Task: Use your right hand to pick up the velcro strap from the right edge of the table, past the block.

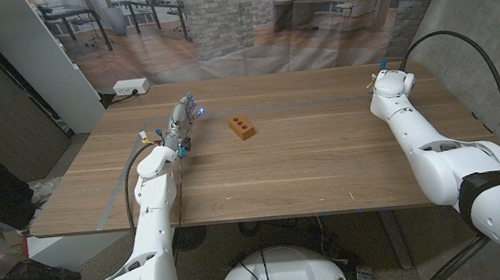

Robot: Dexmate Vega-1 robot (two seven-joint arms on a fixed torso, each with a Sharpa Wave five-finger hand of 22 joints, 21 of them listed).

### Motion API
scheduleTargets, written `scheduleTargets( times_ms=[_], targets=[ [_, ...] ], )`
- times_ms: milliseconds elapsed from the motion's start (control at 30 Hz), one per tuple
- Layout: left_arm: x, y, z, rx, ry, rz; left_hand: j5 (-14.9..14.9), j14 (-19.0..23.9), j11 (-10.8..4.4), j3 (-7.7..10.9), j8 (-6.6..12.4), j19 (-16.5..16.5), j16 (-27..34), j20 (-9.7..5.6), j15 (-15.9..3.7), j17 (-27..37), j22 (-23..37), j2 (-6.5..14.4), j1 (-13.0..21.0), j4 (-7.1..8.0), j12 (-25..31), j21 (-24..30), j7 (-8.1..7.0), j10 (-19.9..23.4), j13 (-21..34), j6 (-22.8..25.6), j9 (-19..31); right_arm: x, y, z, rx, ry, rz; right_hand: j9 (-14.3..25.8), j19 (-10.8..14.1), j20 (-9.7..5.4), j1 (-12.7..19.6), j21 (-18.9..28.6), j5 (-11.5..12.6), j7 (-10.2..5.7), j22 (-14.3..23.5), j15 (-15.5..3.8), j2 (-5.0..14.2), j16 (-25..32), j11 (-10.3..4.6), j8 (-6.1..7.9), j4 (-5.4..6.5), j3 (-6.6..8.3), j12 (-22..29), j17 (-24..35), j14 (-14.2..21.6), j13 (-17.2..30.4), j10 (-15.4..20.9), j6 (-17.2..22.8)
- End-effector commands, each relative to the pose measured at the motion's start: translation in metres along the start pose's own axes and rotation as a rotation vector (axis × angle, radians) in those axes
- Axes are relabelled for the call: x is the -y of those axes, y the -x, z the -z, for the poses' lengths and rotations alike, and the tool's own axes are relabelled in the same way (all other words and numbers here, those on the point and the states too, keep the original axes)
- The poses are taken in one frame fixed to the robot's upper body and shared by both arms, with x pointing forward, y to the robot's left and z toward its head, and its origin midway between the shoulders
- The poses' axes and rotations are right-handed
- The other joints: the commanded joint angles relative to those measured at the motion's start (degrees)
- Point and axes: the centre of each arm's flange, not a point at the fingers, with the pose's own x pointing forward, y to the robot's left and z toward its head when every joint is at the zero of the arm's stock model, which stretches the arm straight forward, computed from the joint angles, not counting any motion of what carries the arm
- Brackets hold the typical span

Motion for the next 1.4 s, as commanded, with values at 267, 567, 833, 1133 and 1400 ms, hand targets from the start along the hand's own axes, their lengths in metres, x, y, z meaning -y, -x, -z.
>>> scheduleTargets(
  times_ms=[267,567,833,1133,1400],
  targets=[
    [-0.0010,0.0017,0.0007,0.007,0.009,-0.003,0.2,-1.5,0.06,0.09,0.23,-2.1,0.0,0.38,0.22,0.1,0.2,-0.7,0.0,-0.19,0.2,-0.3,0.13,-0.5,0.2,-0.4,0.2,-0.0002,0.0010,-0.0046,-0.003,0.031,0.028,0.2,3.1,-0.22,3.3,0.3,1.2,-0.82,0.2,-1.87,1.64,1.0,-0.45,0.78,-1.34,0.83,1.4,0.5,6.6,0.3,6.2,5.7],
    [-0.0007,0.0019,0.0012,0.009,0.010,-0.001,0.2,-1.4,0.19,-0.15,0.30,-2.1,0.1,0.39,0.24,0.2,0.2,-0.8,-0.3,0.01,0.3,-0.4,0.18,-0.3,0.2,-0.2,0.2,-0.0013,0.0004,-0.0045,-0.019,0.043,0.028,0.4,5.7,-1.28,11.1,0.7,2.1,-2.63,0.4,-3.58,4.29,1.4,-2.09,-0.35,-4.24,3.63,0.4,1.1,10.0,0.4,7.1,6.0],
    [-0.0005,0.0010,0.0004,0.012,0.011,0.000,0.2,-1.4,0.25,-0.36,0.28,-2.0,0.1,0.42,0.20,0.2,0.3,-1.0,-0.6,0.15,0.3,-0.5,0.17,-0.3,0.2,-0.2,0.2,-0.0011,0.0007,-0.0042,-0.020,0.043,0.034,0.5,6.6,-2.14,15.2,0.7,1.8,-3.51,0.4,-5.15,5.67,3.1,-2.51,-0.36,-4.50,4.46,0.3,2.5,12.4,0.5,9.0,7.7],
    [-0.0011,0.0014,0.0015,0.008,0.013,-0.002,0.2,-1.4,0.37,-0.56,0.27,-2.0,0.1,0.50,0.22,0.2,0.3,-1.1,-0.9,0.28,0.3,-0.6,0.16,-0.4,0.2,-0.2,0.2,-0.0021,0.0014,-0.0046,-0.010,0.036,0.057,0.9,7.5,-2.95,19.7,0.6,1.0,-4.55,0.4,-6.87,8.60,7.3,-2.42,1.23,-3.97,5.45,2.2,5.7,17.5,1.5,15.2,13.2],
    [-0.0015,0.0019,0.0016,0.007,0.015,-0.003,0.2,-1.5,0.32,-0.70,0.24,-2.0,0.1,0.53,0.22,0.2,0.3,-1.1,-1.1,0.38,0.3,-0.7,0.13,-0.4,0.2,-0.3,0.2,-0.0018,0.0042,-0.0049,0.001,0.028,0.108,2.8,8.7,-3.96,27.5,0.9,-0.5,-5.28,0.5,-9.49,11.13,11.4,-4.10,5.73,-3.10,10.85,6.1,10.7,21.9,4.1,21.5,20.7]
  ],
)
